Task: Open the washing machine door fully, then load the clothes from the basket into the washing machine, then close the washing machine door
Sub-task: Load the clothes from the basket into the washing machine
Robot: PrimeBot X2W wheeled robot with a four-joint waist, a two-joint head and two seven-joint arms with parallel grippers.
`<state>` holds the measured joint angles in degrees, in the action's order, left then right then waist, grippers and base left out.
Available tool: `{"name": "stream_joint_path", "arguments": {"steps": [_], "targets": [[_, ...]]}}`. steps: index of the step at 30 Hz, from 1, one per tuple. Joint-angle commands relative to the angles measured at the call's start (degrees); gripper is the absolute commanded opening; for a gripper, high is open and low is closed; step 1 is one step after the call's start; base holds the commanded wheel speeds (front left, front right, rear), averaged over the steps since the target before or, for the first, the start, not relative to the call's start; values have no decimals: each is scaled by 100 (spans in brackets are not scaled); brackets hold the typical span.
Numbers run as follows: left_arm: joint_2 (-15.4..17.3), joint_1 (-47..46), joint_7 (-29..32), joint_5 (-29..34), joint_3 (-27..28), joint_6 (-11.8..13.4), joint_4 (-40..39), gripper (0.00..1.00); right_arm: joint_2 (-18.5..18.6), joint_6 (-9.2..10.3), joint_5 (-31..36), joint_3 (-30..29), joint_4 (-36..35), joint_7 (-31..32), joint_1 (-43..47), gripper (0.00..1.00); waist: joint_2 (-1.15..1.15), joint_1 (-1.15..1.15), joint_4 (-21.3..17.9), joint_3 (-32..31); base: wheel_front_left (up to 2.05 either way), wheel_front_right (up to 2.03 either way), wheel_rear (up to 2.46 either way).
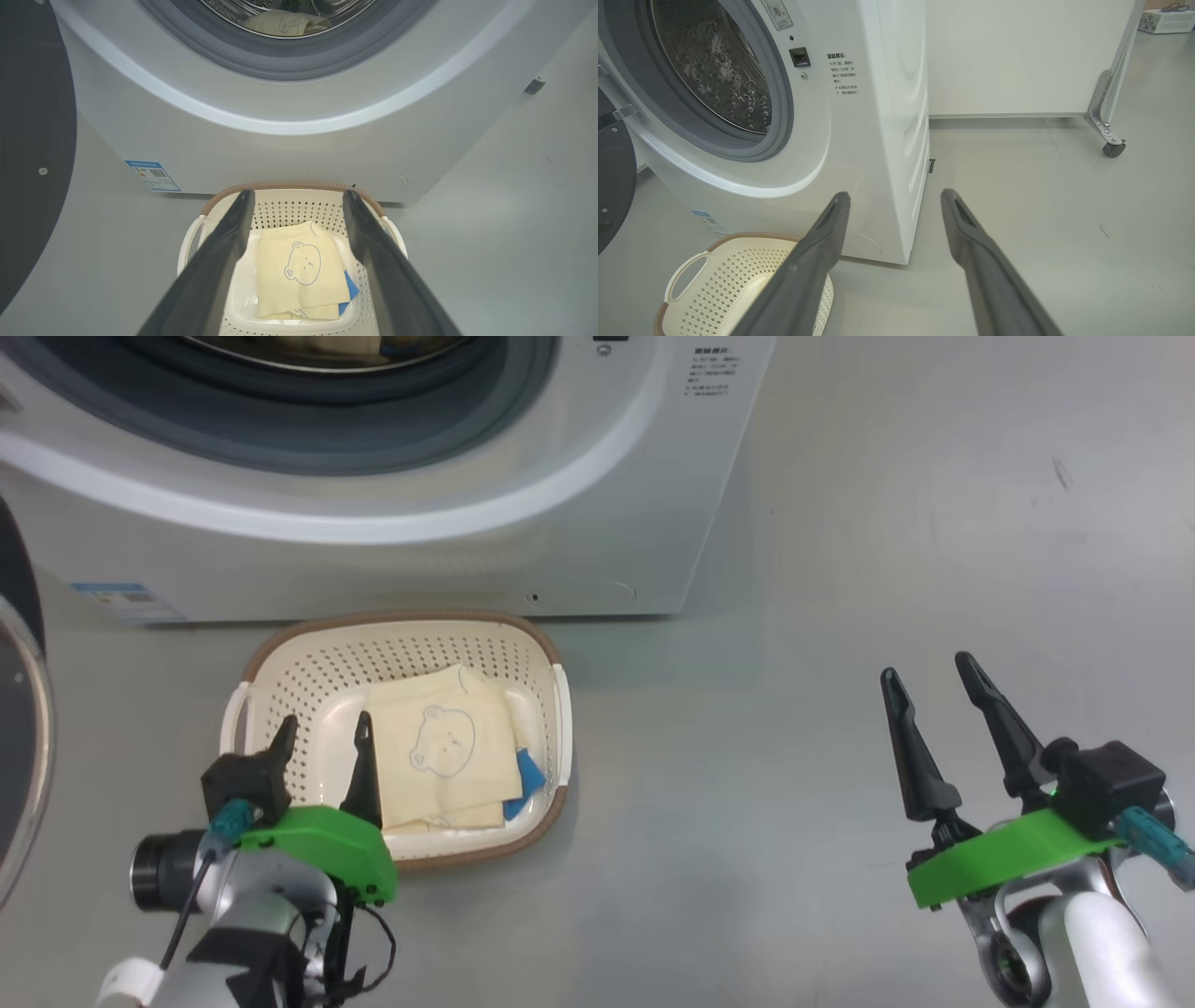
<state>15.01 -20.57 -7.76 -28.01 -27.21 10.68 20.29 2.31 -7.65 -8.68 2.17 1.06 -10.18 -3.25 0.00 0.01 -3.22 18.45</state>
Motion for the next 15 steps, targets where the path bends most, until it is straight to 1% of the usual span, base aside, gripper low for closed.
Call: {"name": "stream_joint_path", "arguments": {"steps": [1, 4, 9, 15], "targets": [[84, -322, 64, -50, 160, -90, 54, 100, 56, 16, -44, 146, -150, -79, -208, 100, 0, -1, -121, 300, 0, 0, 0], [29, -661, 163, -124, 112, -309, 523, 100, 56, 16, -75, 219, -109, -132, -362, 100, 0, -1, -210, 536, 0, 0, 0], [-60, -1225, 226, -180, 51, -602, 1326, 100, 56, 16, -117, 325, -49, -211, -622, 100, 0, -1, -363, 963, 0, 0, 0], [-112, -1861, 299, -173, -35, -882, 2244, 100, 56, 16, -169, 423, 21, -304, -921, 100, 0, -1, -567, 1479, 0, 0, 0]]}}
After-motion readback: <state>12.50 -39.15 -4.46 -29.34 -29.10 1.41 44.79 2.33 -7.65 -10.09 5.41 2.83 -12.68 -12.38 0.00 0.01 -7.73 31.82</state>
